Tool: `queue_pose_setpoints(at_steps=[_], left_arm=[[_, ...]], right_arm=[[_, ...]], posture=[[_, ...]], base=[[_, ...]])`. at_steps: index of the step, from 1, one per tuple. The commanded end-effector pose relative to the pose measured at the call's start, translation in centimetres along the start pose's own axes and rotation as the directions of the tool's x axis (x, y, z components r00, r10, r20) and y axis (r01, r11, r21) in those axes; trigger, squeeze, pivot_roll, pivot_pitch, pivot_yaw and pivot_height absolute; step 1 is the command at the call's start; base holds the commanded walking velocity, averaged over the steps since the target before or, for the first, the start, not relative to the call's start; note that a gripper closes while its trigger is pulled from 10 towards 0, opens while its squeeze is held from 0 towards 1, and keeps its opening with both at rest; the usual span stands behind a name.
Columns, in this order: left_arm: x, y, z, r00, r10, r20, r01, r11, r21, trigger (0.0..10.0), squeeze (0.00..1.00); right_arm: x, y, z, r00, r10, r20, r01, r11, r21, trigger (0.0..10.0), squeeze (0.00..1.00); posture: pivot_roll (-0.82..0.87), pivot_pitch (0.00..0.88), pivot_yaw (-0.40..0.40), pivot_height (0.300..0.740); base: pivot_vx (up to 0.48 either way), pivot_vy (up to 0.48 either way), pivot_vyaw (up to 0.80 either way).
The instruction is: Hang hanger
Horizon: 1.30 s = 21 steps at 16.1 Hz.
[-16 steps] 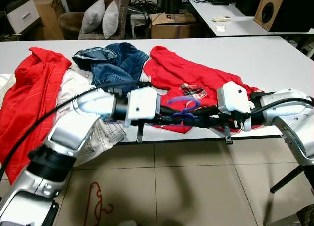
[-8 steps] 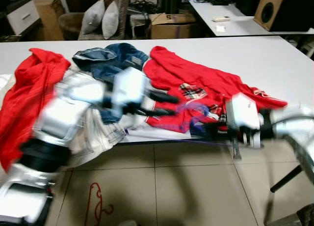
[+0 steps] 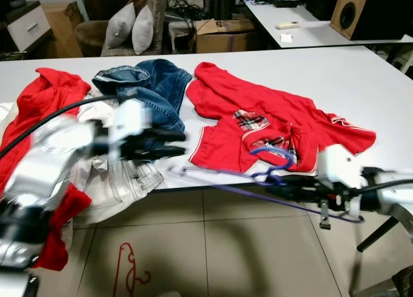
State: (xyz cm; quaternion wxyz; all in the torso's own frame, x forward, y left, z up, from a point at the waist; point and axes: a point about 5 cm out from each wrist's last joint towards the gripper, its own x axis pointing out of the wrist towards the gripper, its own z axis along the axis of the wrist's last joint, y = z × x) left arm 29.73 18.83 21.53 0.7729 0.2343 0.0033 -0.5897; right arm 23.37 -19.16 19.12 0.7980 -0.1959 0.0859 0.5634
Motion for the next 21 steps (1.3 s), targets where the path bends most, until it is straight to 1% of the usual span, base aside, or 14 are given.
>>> queue_pose_setpoints(at_steps=[1,2,3,4,6,7,8,10,13,16,17,18,19,21], left_arm=[[-0.8,0.4,0.1,0.999,0.041,-0.017,-0.040,0.999,0.007,10.0,0.00],[-2.6,0.4,-0.5,0.982,0.182,-0.056,-0.183,0.983,-0.016,10.0,0.00],[-2.8,0.3,-0.5,0.976,0.210,-0.055,-0.210,0.978,-0.010,10.0,0.00],[-2.4,-0.7,-0.3,0.968,0.247,-0.040,-0.249,0.967,-0.046,10.0,0.00],[-1.0,-2.3,-0.3,0.940,0.340,-0.011,-0.339,0.936,-0.091,10.0,0.00],[0.5,-3.6,-1.0,0.893,0.444,-0.068,-0.449,0.882,-0.141,10.0,0.00],[1.0,-4.0,-1.2,0.883,0.463,-0.074,-0.469,0.871,-0.148,10.0,0.00],[3.2,-4.9,-1.6,0.828,0.554,-0.081,-0.556,0.797,-0.236,10.0,0.00],[5.5,-5.1,-1.7,0.799,0.592,-0.101,-0.595,0.756,-0.274,10.0,0.00],[6.0,-4.9,-2.0,0.788,0.600,-0.138,-0.609,0.725,-0.323,10.0,0.00],[6.1,-4.8,-2.0,0.784,0.604,-0.143,-0.613,0.718,-0.331,10.0,0.00],[6.1,-4.5,-2.4,0.766,0.622,-0.159,-0.633,0.689,-0.353,10.0,0.00],[6.4,-4.2,-2.4,0.756,0.635,-0.161,-0.647,0.685,-0.336,10.0,0.00],[6.6,-4.3,-1.9,0.763,0.628,-0.152,-0.641,0.705,-0.303,10.0,0.00]], right_arm=[[-0.3,-0.2,0.6,0.999,-0.045,0.017,0.046,0.999,-0.022,0.0,0.00],[-0.6,-0.4,0.2,0.976,-0.205,0.072,0.203,0.978,0.040,0.0,0.00],[-0.6,-0.4,0.2,0.967,-0.241,0.084,0.237,0.970,0.056,0.0,0.00],[-0.2,0.0,0.3,0.945,-0.306,0.118,0.297,0.951,0.089,0.0,0.00],[0.1,0.8,0.0,0.904,-0.405,0.136,0.387,0.911,0.141,0.0,0.00],[0.0,1.3,-0.5,0.849,-0.512,0.126,0.484,0.852,0.200,0.0,0.00],[-0.1,1.4,-0.6,0.830,-0.543,0.124,0.512,0.831,0.217,0.0,0.00],[0.2,2.4,-1.1,0.758,-0.643,0.113,0.593,0.750,0.292,0.0,0.00],[1.4,3.7,-1.4,0.676,-0.731,0.094,0.658,0.656,0.368,0.0,0.00],[1.7,3.8,-1.2,0.604,-0.795,0.058,0.725,0.578,0.375,0.0,0.00],[1.7,3.7,-1.2,0.598,-0.800,0.054,0.731,0.572,0.373,0.0,0.00],[1.6,3.7,-1.3,0.573,-0.819,0.037,0.752,0.543,0.375,0.0,0.00],[1.3,3.5,-1.2,0.560,-0.828,0.033,0.760,0.528,0.378,0.0,0.00],[1.1,3.2,-1.1,0.529,-0.848,0.039,0.772,0.500,0.392,0.0,0.00]], posture=[[0.00,0.000,0.061,0.740],[0.02,0.000,0.044,0.740],[0.02,0.000,0.043,0.740],[0.03,0.000,0.038,0.740],[0.03,0.000,0.038,0.740],[0.03,0.000,0.033,0.740],[0.03,0.000,0.028,0.740],[0.02,0.000,0.022,0.740],[0.00,0.000,0.051,0.740],[-0.03,0.000,0.079,0.740],[-0.03,0.000,0.079,0.740],[-0.04,0.000,0.087,0.740],[-0.04,0.000,0.082,0.740],[-0.04,0.000,0.075,0.740]], base=[[0.000,0.000,0.00],[0.000,0.000,0.00],[0.000,0.000,0.00],[0.000,0.000,0.00],[0.000,0.000,0.00],[0.000,0.000,0.00],[0.000,0.000,0.00],[0.000,0.000,0.00],[0.000,0.000,0.00],[0.000,0.000,0.00],[0.000,0.000,0.00],[0.000,0.000,0.00],[0.000,0.000,0.00],[0.000,0.000,0.00]])
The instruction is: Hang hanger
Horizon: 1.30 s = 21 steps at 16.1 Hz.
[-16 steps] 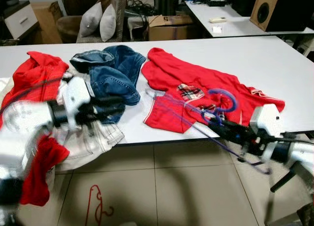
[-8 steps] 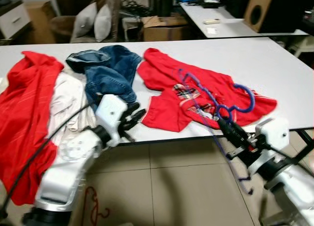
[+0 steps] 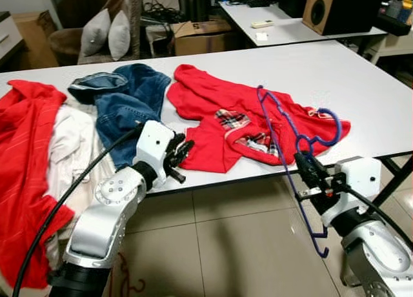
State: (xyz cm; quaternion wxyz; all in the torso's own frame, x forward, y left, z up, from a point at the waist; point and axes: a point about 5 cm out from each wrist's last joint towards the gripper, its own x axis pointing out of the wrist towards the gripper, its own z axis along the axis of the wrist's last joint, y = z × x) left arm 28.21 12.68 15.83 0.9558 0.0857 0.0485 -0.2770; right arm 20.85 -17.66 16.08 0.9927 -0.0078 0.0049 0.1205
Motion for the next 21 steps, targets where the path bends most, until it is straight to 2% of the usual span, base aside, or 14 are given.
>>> queue_pose_setpoints(at_steps=[1,7,21], left_arm=[[0.24,0.04,0.95,1.000,0.002,0.017,-0.002,1.000,0.023,10.0,0.00],[0.64,-0.38,1.43,0.999,-0.039,0.008,0.039,0.998,0.057,10.0,0.00],[0.69,-0.50,1.48,0.999,-0.045,-0.001,0.045,0.998,0.052,10.0,0.00]], right_arm=[[0.05,-0.08,1.18,0.998,-0.024,0.050,0.024,1.000,-0.001,0.0,0.00],[-0.34,0.14,1.44,0.995,-0.072,0.069,0.069,0.996,0.054,0.0,0.00],[0.06,0.90,1.71,0.995,-0.060,0.083,0.054,0.996,0.067,0.0,0.00]], posture=[[-0.04,0.016,0.071,0.740],[-0.06,0.042,0.068,0.740],[-0.05,0.014,0.070,0.740]], base=[[0.000,0.000,0.00],[0.000,0.000,0.00],[0.000,0.000,0.00]])
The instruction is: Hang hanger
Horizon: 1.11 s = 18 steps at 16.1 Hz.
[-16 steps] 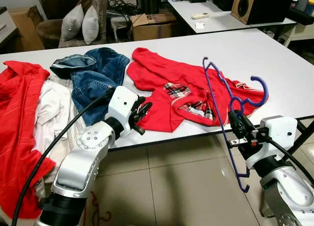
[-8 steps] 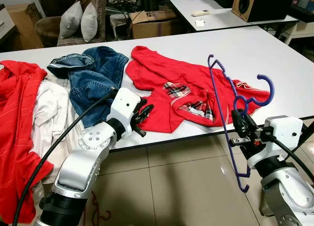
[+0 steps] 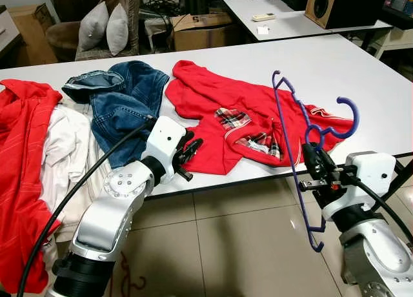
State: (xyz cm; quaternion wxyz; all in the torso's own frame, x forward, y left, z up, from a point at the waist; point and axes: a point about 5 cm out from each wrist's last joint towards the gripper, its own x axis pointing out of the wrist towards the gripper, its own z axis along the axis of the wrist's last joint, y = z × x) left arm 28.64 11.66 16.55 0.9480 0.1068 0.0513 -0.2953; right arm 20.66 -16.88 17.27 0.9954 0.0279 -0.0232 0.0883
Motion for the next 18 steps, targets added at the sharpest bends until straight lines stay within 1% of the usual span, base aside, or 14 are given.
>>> queue_pose_setpoints(at_steps=[1,4,8,9,10,11,12,13,14,15,16,17,18], left_arm=[[-0.1,0.0,0.6,1.000,-0.008,0.015,0.007,1.000,0.010,10.0,0.00],[-0.2,0.0,0.6,1.000,-0.014,0.014,0.013,1.000,0.008,10.0,0.00],[-0.4,-0.2,0.8,0.998,-0.057,0.008,0.057,0.998,-0.038,10.0,0.00],[-0.4,-0.2,0.8,0.998,-0.053,0.014,0.054,0.997,-0.046,10.0,0.00],[-0.4,-0.2,0.9,0.999,-0.052,0.016,0.053,0.997,-0.050,10.0,0.00],[-0.3,-0.1,0.9,1.000,-0.012,0.026,0.013,1.000,-0.024,10.0,0.00],[-0.2,-0.1,0.6,1.000,0.005,0.014,-0.004,0.999,-0.053,10.0,0.00],[-0.3,-0.1,0.6,1.000,0.013,0.021,-0.012,0.999,-0.047,10.0,0.00],[-0.4,-0.1,0.7,0.998,0.028,0.049,-0.026,0.998,-0.052,10.0,0.00],[-0.6,-0.1,0.9,0.992,0.075,0.100,-0.068,0.995,-0.079,10.0,0.00],[-0.7,0.1,1.0,0.982,0.131,0.133,-0.117,0.987,-0.106,10.0,0.00],[-0.8,-0.1,0.7,0.985,0.125,0.121,-0.108,0.984,-0.143,10.0,0.00],[-0.9,-0.4,0.5,0.988,0.097,0.118,-0.079,0.986,-0.147,10.0,0.00]], right_arm=[[0.1,0.2,0.5,1.000,0.010,0.021,-0.010,1.000,0.002,0.0,0.00],[0.2,0.4,0.4,1.000,0.019,0.018,-0.019,1.000,0.004,0.0,0.00],[0.4,0.4,0.3,1.000,0.016,0.013,-0.016,1.000,0.004,0.0,0.00],[0.4,0.4,0.3,1.000,0.014,0.008,-0.014,1.000,0.000,2.7,0.00],[0.4,0.5,0.2,1.000,0.014,0.004,-0.014,1.000,-0.004,10.0,0.00],[0.4,0.5,0.1,1.000,0.010,-0.003,-0.011,1.000,-0.006,10.0,0.00],[0.4,0.5,-0.1,1.000,0.010,-0.012,-0.010,1.000,-0.012,10.0,0.00],[0.4,0.3,-0.3,1.000,-0.004,-0.028,0.003,1.000,-0.031,10.0,0.00],[0.4,0.0,-0.6,0.999,-0.025,-0.048,0.022,0.998,-0.057,10.0,0.00],[0.3,0.1,-0.8,0.998,-0.004,-0.056,0.003,1.000,-0.018,10.0,0.00],[0.2,0.1,-1.0,0.998,-0.007,-0.064,0.006,1.000,-0.007,10.0,0.00],[0.1,0.0,-1.0,0.998,-0.021,-0.057,0.021,1.000,-0.004,10.0,0.00],[0.3,-0.1,-0.7,0.999,-0.043,-0.024,0.043,0.999,0.007,10.0,0.00]], posture=[[-0.05,0.014,0.070,0.740],[-0.05,0.016,0.066,0.740],[-0.05,0.016,0.066,0.740],[-0.05,0.017,0.067,0.740],[-0.05,0.018,0.067,0.740],[-0.04,0.020,0.065,0.740],[-0.04,0.022,0.061,0.740],[-0.03,0.023,0.059,0.740],[-0.03,0.019,0.056,0.740],[-0.03,0.010,0.053,0.740],[-0.03,0.008,0.053,0.740],[-0.04,0.003,0.058,0.740],[-0.05,0.000,0.071,0.740]], base=[[0.000,0.000,0.00],[0.000,0.000,0.00],[0.000,0.000,0.00],[0.000,0.000,0.00],[0.000,0.000,0.00],[0.000,0.000,0.00],[0.000,0.000,0.00],[0.000,0.000,0.00],[0.000,0.000,0.00],[0.000,0.000,0.00],[0.000,0.000,0.00],[0.000,0.000,0.00],[0.000,0.000,0.00]])
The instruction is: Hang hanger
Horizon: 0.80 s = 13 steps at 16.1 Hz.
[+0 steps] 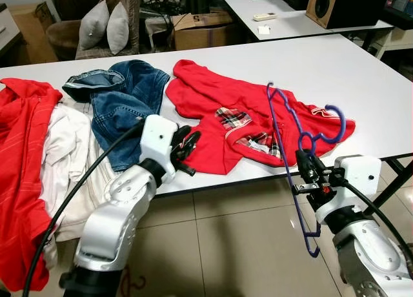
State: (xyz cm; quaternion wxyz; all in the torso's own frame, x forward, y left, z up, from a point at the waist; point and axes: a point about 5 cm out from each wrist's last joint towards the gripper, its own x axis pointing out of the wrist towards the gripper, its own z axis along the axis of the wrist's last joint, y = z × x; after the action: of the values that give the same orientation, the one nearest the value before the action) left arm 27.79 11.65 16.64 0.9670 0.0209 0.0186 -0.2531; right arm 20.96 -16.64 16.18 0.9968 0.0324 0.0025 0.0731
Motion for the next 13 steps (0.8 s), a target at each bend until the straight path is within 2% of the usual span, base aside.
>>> queue_pose_setpoints(at_steps=[1,2,3,5,7,9,10,11,12,13], left_arm=[[-0.2,0.0,0.5,1.000,-0.015,0.025,0.015,1.000,0.013,10.0,0.00],[-0.1,-0.3,0.8,0.997,-0.062,0.054,0.061,0.998,0.021,10.0,0.00],[0.1,0.0,0.8,0.996,-0.068,0.050,0.067,0.998,0.016,10.0,0.00],[0.0,1.0,0.7,0.998,-0.047,0.045,0.046,0.999,0.024,10.0,0.00],[-0.4,1.6,0.6,0.998,-0.055,0.038,0.054,0.998,0.019,10.0,0.00],[-1.0,1.6,0.6,0.992,-0.125,0.033,0.124,0.992,0.025,10.0,0.00],[-1.9,1.6,0.8,0.981,-0.193,0.032,0.192,0.981,0.022,10.0,0.00],[-2.7,1.6,1.0,0.964,-0.263,0.024,0.263,0.964,0.028,10.0,0.00],[-3.2,1.5,1.1,0.950,-0.313,0.011,0.313,0.950,0.023,10.0,0.00],[-4.5,1.3,0.9,0.905,-0.424,-0.039,0.425,0.905,0.011,10.0,0.00]], right_arm=[[0.2,-0.1,0.6,0.999,-0.019,0.041,0.020,1.000,-0.002,10.0,0.00],[0.4,-0.2,1.1,0.997,-0.024,0.073,0.025,1.000,-0.013,10.0,0.00],[0.6,0.1,1.6,0.995,0.014,0.102,-0.015,1.000,0.011,10.0,0.00],[0.6,1.1,2.5,0.972,0.184,0.145,-0.197,0.978,0.076,10.0,0.00],[0.5,1.3,3.7,0.908,0.383,0.169,-0.405,0.905,0.128,10.0,0.00],[0.5,0.4,4.7,0.846,0.499,0.185,-0.526,0.839,0.142,10.0,0.00],[0.4,-0.6,5.3,0.793,0.576,0.200,-0.606,0.780,0.157,10.0,0.00],[0.3,-1.4,5.8,0.739,0.646,0.191,-0.672,0.724,0.154,10.0,0.00],[0.2,-1.9,6.0,0.716,0.675,0.180,-0.698,0.699,0.154,10.0,0.00],[0.2,-3.0,6.5,0.677,0.715,0.175,-0.736,0.657,0.165,10.0,0.00]], posture=[[-0.05,0.000,0.077,0.740],[-0.06,0.000,0.078,0.740],[-0.06,0.000,0.084,0.740],[-0.08,0.002,0.080,0.740],[-0.08,0.012,0.072,0.740],[-0.07,0.020,0.059,0.740],[-0.07,0.015,0.058,0.740],[-0.07,0.014,0.058,0.740],[-0.06,0.013,0.052,0.740],[-0.05,0.013,0.039,0.740]], base=[[0.000,0.000,0.00],[0.000,0.000,0.00],[0.000,0.000,0.00],[0.000,0.000,0.00],[0.000,0.000,0.00],[0.000,0.000,0.00],[0.000,0.000,0.00],[0.000,0.000,0.00],[0.000,0.000,0.00],[0.000,0.000,0.00]])
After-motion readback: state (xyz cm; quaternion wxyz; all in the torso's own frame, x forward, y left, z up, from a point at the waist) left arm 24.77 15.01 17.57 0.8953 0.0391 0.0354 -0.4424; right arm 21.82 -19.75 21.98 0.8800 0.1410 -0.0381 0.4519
